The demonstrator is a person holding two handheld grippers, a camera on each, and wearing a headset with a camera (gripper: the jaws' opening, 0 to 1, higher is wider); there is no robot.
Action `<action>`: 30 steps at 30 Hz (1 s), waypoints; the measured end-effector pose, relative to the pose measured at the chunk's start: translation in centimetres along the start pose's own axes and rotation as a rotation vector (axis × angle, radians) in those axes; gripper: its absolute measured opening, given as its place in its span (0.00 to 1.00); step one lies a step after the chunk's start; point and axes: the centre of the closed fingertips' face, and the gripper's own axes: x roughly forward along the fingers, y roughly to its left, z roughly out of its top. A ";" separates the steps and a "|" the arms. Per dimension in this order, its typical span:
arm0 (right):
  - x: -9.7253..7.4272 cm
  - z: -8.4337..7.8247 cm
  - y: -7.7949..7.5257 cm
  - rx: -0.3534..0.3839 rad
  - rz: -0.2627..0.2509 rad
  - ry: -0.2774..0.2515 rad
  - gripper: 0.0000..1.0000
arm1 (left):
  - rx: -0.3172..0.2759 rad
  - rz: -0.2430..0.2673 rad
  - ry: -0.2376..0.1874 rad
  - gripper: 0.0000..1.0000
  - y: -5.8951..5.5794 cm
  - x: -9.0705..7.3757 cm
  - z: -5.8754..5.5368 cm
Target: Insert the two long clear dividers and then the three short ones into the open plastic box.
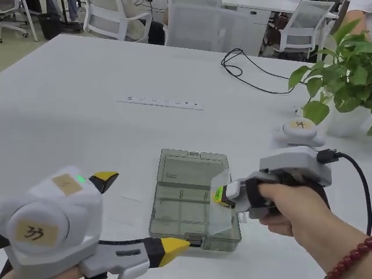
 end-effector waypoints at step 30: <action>2.9 -1.4 -1.4 0.033 -0.067 0.145 0.07 | 0.044 0.013 0.040 1.00 0.2 0.2 -1.1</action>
